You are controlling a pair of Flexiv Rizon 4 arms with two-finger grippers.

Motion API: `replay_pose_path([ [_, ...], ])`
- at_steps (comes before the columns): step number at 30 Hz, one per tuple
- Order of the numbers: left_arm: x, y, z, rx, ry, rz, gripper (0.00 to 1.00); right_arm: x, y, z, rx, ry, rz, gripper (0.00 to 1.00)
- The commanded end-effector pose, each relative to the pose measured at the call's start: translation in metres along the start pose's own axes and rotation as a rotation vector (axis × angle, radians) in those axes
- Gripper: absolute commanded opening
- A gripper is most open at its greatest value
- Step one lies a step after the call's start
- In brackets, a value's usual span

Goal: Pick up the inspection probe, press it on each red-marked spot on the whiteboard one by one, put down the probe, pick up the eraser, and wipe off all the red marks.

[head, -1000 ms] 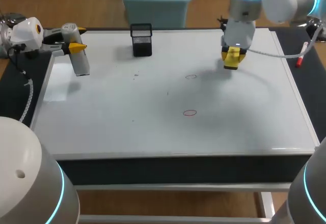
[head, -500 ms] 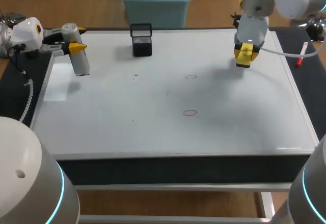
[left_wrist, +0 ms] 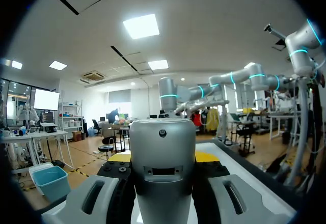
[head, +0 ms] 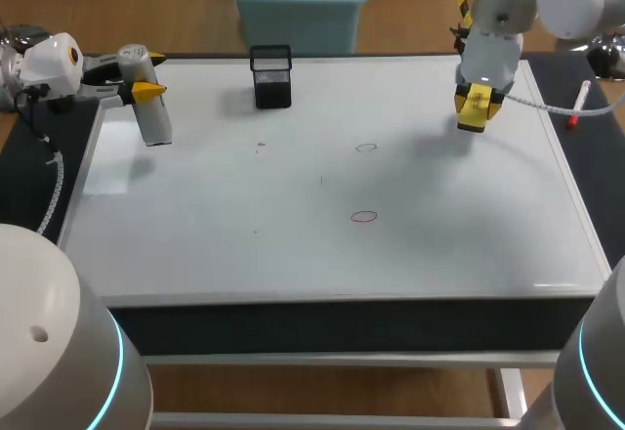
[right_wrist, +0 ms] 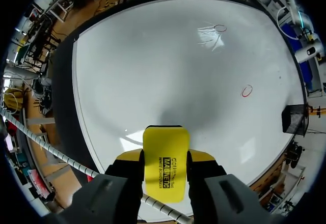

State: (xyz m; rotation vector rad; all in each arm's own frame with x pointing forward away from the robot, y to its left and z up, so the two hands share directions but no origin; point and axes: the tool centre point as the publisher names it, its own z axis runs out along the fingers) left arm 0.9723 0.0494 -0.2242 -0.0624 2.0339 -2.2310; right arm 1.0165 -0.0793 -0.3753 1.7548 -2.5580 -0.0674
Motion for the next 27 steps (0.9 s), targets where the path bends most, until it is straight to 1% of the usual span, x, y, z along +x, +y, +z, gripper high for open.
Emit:
replay_pose_path([
  [1, 0.000, -0.001, 0.000, -0.001, 0.000, 0.000, 0.00, 0.002, 0.002, -0.002, 0.008, 0.000, -0.002, 0.00],
  [14, 0.000, -0.001, 0.000, -0.001, 0.000, 0.000, 0.00, 0.002, 0.002, -0.002, 0.008, 0.000, -0.002, 0.00],
  [15, -0.003, 0.000, 0.001, -0.001, 0.008, 0.006, 0.00, 0.002, 0.002, -0.002, 0.008, 0.000, -0.002, 0.00],
  [19, 0.009, 0.000, 0.025, 0.012, 0.021, 0.009, 0.00, 0.002, 0.002, -0.002, 0.008, 0.000, -0.002, 0.00],
  [22, 0.019, -0.002, 0.049, 0.018, 0.070, 0.012, 0.00, 0.002, 0.002, -0.002, 0.008, 0.000, -0.002, 0.00],
  [25, 0.036, -0.005, 0.077, 0.037, 0.120, 0.023, 0.00, 0.002, 0.002, -0.002, 0.008, 0.000, -0.002, 0.00],
  [27, 0.044, -0.003, 0.093, 0.046, 0.148, 0.017, 0.00, 0.002, 0.002, -0.002, 0.008, 0.000, -0.002, 0.00],
])
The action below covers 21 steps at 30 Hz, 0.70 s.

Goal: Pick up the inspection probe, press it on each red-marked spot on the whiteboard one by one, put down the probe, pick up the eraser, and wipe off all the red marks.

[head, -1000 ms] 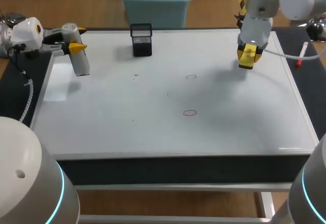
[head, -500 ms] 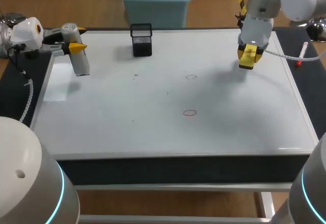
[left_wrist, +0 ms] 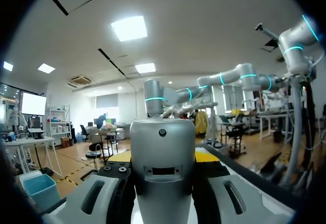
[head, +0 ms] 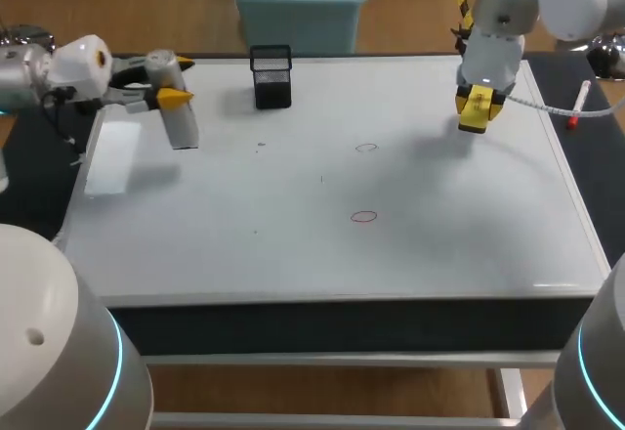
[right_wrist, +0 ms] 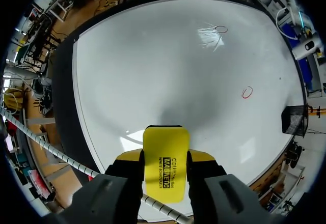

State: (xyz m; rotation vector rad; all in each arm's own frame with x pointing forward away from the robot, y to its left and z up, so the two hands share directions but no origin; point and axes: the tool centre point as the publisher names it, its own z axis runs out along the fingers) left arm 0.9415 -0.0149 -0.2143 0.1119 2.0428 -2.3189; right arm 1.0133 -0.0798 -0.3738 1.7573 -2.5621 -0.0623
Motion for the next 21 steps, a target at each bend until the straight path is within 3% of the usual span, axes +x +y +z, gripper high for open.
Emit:
replay_pose_path([
  [1, 0.004, 0.005, 0.040, 0.016, 0.031, -0.006, 0.00, 0.001, 0.000, -0.001, 0.002, 0.002, -0.002, 0.00],
  [13, 0.013, 0.000, 0.145, 0.011, 0.202, -0.046, 0.00, 0.001, 0.000, -0.001, 0.002, 0.002, -0.002, 0.00],
  [21, 0.007, 0.020, 0.205, 0.004, 0.241, -0.123, 0.00, 0.001, 0.000, -0.001, 0.002, 0.002, -0.002, 0.00],
])
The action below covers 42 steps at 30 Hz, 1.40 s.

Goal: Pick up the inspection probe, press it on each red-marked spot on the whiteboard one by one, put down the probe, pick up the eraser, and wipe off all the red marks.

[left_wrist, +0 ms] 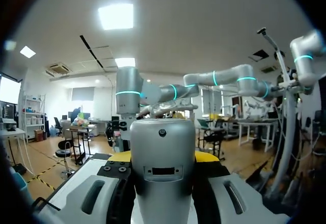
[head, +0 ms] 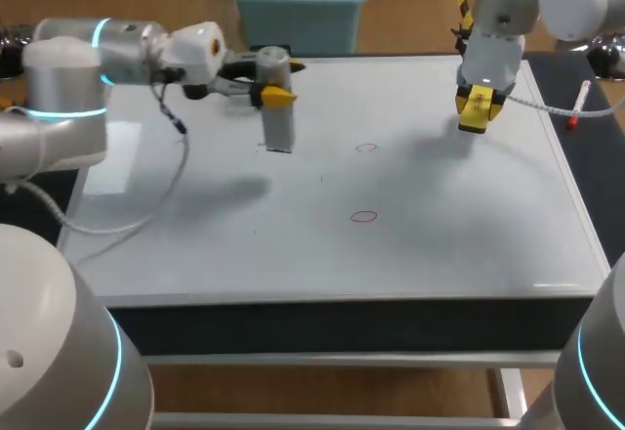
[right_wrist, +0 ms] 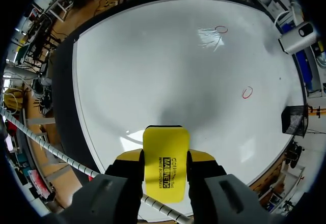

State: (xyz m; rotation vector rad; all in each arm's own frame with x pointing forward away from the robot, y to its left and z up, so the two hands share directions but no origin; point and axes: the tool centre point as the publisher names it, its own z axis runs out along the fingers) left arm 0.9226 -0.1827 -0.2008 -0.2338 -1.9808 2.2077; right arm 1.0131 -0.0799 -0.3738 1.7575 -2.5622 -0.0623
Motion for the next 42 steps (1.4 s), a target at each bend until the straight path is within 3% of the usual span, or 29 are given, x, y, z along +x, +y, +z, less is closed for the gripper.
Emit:
replay_pose_path([
  [1, -0.021, 0.014, 0.039, 0.013, 0.032, -0.026, 0.00, 0.001, -0.001, -0.001, 0.002, 0.002, -0.002, 0.00],
  [20, -0.065, 0.050, 0.098, 0.017, -0.038, 0.010, 0.00, 0.001, -0.001, -0.001, 0.002, 0.002, -0.002, 0.00],
  [42, -0.094, 0.072, 0.111, 0.030, -0.067, 0.036, 0.00, 0.001, -0.001, -0.001, 0.002, 0.002, -0.002, 0.00],
])
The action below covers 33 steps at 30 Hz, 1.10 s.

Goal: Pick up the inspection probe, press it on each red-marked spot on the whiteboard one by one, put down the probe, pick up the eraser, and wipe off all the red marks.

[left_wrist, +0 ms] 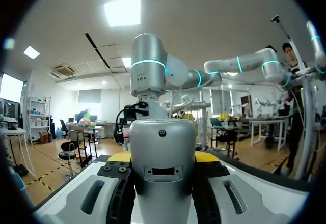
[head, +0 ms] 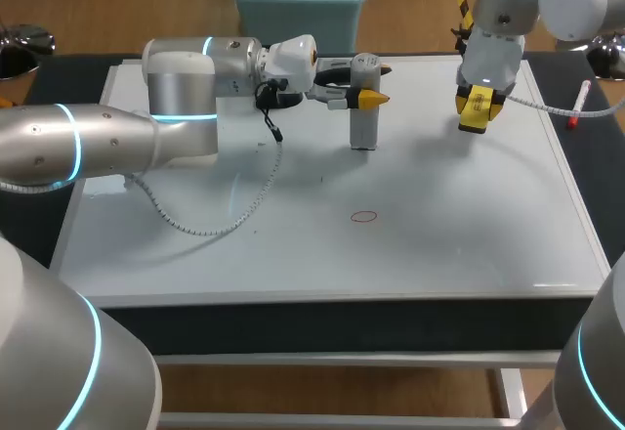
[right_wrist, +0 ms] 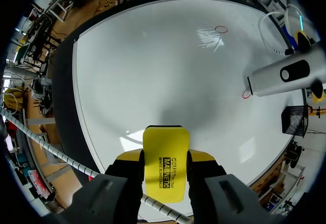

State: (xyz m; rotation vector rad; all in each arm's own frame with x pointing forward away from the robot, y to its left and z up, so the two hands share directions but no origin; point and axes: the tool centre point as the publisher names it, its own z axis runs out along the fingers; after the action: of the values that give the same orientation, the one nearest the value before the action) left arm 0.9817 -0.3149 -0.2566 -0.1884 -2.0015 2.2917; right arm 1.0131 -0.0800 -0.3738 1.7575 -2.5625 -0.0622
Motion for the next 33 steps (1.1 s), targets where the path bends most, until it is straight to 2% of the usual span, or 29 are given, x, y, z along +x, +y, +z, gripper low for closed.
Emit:
replay_pose_path([
  [1, -0.009, 0.004, 0.003, 0.004, 0.010, 0.003, 0.00, 0.001, 0.000, -0.001, 0.002, 0.002, -0.002, 0.00],
  [12, -0.015, 0.012, 0.000, 0.007, 0.023, 0.005, 0.00, 0.001, 0.000, -0.001, 0.002, 0.002, -0.002, 0.00],
  [33, -0.014, 0.023, 0.000, 0.006, 0.048, 0.000, 0.00, 0.001, 0.000, -0.001, 0.002, 0.002, -0.002, 0.00],
])
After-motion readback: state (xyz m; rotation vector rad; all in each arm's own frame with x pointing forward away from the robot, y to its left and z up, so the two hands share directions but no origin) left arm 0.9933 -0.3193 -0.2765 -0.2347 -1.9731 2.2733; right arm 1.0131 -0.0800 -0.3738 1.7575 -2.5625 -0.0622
